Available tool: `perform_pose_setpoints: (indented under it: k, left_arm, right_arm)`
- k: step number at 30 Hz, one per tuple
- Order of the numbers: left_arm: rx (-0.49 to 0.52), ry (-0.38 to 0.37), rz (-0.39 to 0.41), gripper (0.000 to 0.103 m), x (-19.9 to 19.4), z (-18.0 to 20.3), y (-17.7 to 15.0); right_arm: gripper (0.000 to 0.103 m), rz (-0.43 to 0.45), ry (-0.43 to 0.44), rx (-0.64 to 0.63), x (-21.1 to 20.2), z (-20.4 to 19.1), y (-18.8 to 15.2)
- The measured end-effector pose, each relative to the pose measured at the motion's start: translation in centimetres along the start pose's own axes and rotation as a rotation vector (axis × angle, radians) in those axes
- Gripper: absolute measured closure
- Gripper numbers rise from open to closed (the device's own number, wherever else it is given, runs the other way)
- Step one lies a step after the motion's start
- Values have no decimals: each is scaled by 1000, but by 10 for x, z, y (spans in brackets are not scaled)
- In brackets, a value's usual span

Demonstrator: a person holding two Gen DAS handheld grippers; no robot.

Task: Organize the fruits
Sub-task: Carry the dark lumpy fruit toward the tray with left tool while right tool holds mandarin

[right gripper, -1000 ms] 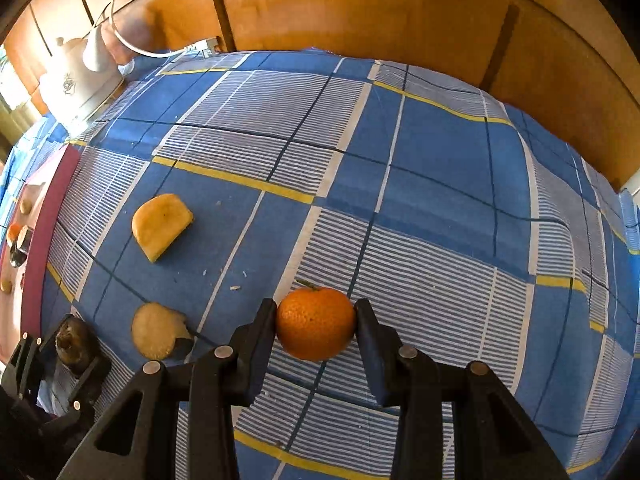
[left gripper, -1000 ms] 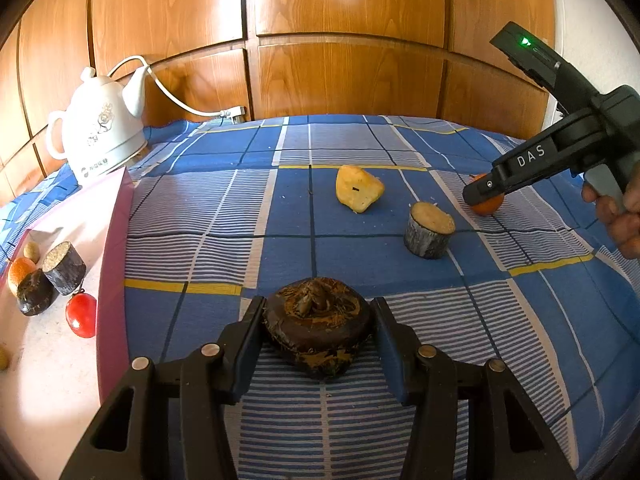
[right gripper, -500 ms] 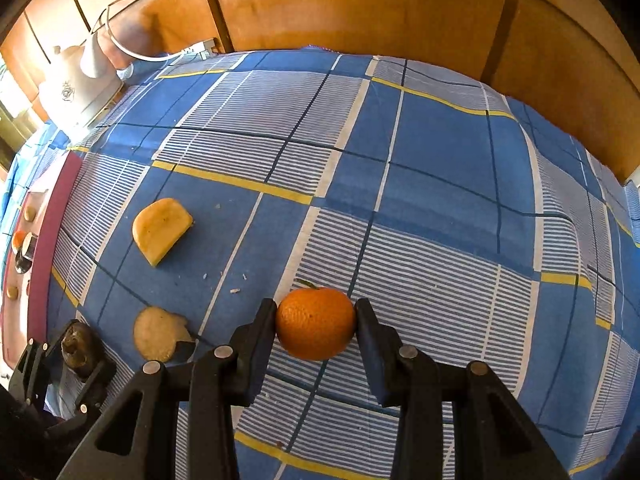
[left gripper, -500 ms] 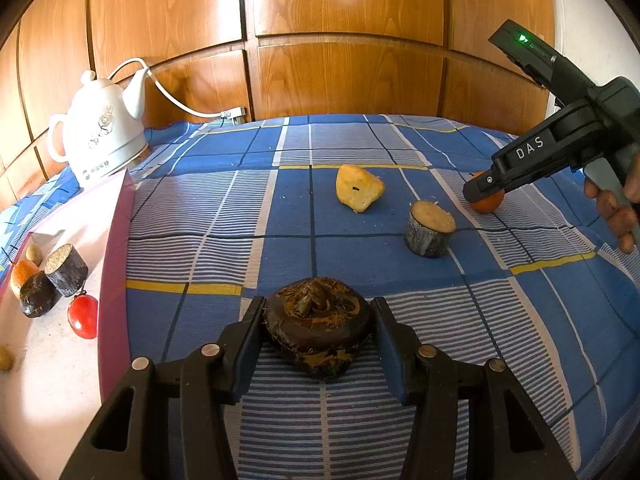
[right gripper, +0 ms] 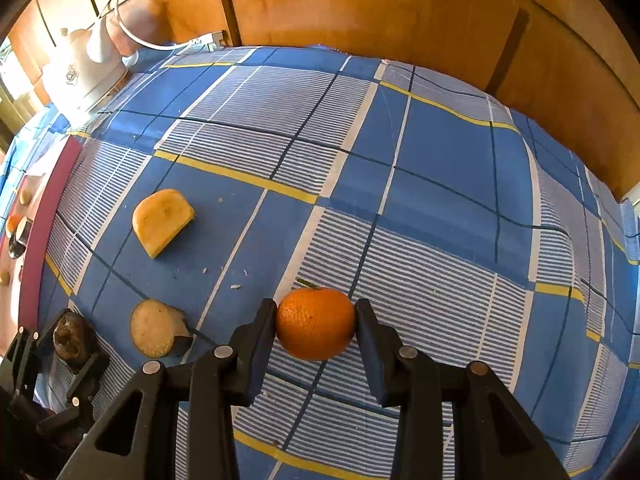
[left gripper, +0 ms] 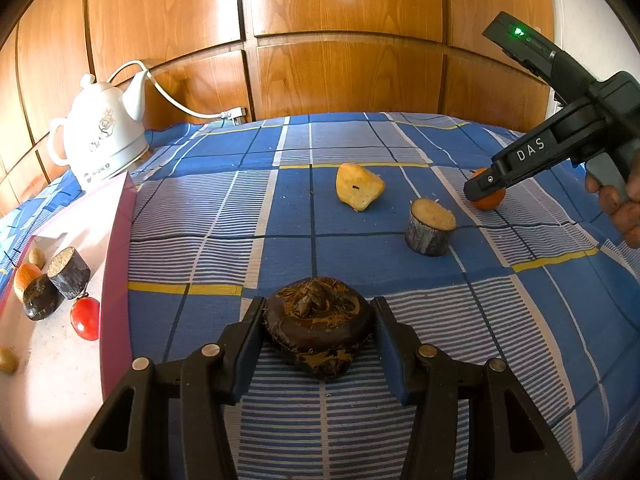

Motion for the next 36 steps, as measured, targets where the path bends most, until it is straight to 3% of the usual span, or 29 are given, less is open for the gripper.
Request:
perform_pose_setpoints:
  k: [17, 20, 25, 29, 32, 36]
  left_arm:
    - [-7, -2, -44, 51, 0, -1, 4]
    - [-20, -46, -77, 51, -6, -4, 6]
    - [-69, -133, -51, 51, -36, -14, 12]
    - [-155, -167, 4, 51, -69, -45, 27]
    - [-276, -178, 22, 51, -82, -88, 38]
    - [-427, -119, 9, 51, -79, -158, 44]
  right_arm:
    - [63, 3, -15, -21, 0, -2, 1]
    - [63, 10, -24, -27, 0, -3, 0]
    - [63, 11, -22, -27, -1, -3, -2]
    - [63, 12, -20, -25, -1, -3, -4]
    - [63, 11, -19, -24, -1, -2, -4]
    - [63, 11, -20, -25, -1, -2, -5]
Point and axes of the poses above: each gripper's, at about its wrist camera, not at the fingertips, and x roughly the way its jaws point, z to its right, y to its top, the point moved 4 cm from there along x, roughly the way its jaws point, and after that the axes turned 15 degrees about -z, right-handed, at the moved point
